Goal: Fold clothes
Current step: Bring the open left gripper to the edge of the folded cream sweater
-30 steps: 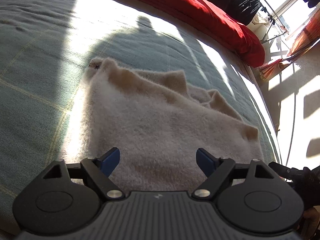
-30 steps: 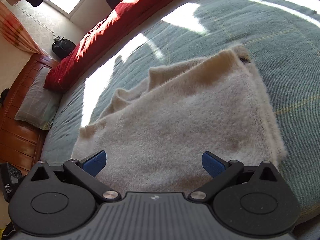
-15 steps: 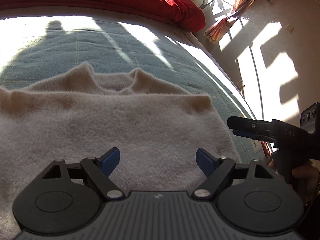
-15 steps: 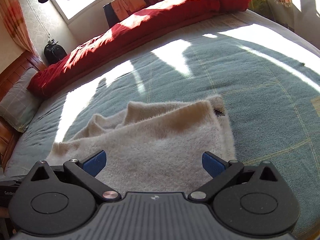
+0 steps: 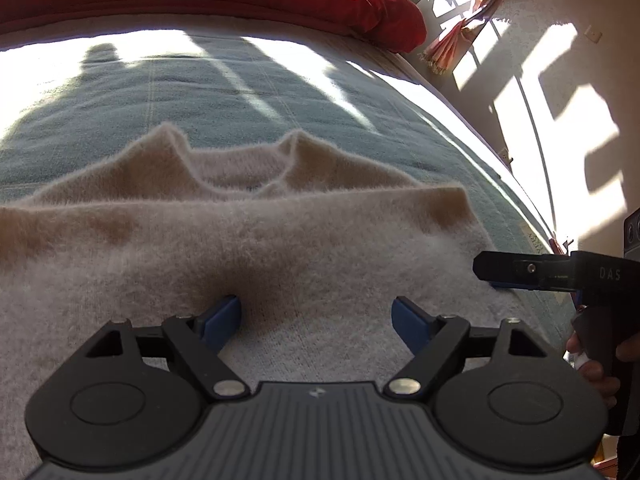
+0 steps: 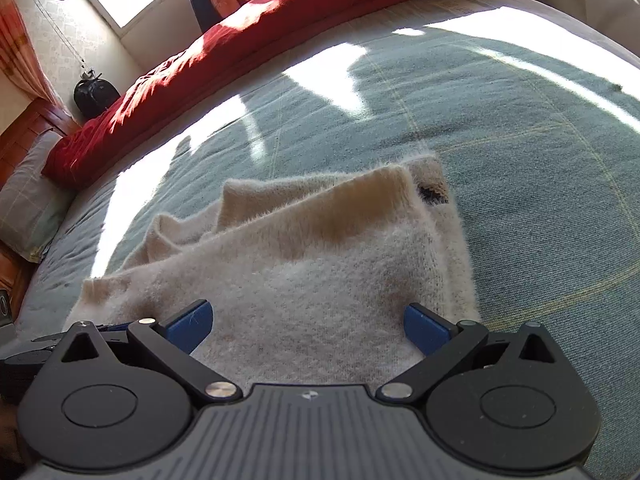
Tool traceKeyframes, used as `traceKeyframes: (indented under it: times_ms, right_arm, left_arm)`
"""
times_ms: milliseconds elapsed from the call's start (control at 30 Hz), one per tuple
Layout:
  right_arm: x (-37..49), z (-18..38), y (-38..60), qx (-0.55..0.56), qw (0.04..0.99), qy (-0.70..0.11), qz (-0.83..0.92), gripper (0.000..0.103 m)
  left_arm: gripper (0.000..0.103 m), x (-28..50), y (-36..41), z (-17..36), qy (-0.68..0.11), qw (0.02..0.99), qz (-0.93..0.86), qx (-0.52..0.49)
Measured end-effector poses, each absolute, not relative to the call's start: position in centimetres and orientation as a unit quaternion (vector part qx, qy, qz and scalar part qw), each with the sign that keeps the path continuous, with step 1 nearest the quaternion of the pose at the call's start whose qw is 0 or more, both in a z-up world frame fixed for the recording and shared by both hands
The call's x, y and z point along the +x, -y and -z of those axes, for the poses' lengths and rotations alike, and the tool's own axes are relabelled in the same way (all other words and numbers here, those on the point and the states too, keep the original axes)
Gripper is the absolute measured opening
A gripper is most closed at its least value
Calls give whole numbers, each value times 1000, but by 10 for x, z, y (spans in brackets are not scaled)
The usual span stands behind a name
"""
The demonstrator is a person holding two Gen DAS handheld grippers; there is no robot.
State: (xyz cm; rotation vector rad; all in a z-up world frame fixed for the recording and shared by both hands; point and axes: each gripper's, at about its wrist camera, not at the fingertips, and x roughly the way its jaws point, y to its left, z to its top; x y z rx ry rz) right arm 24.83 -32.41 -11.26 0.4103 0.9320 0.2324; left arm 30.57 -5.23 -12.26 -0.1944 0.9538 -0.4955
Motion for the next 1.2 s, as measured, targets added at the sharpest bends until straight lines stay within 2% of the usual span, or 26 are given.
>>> traceKeyframes:
  times_ms: [167,400,633,1200]
  right_arm:
    - [257,110,322,198,863,-454,-101,103]
    - [234,92,314,195,867,-447,-103,103]
    - [217,80,295,186,867,-448,-114,103]
    - [190,47,260,161,876,-435,-134,103]
  left_arm:
    - [83,308,51,112,-463,851,227,-99]
    - [83,270,20,83,-452,867,179,-112]
    - [83,251,-18,109,-483,860,106,-125]
    - [83,219,-50,57,-428,890,100,-118]
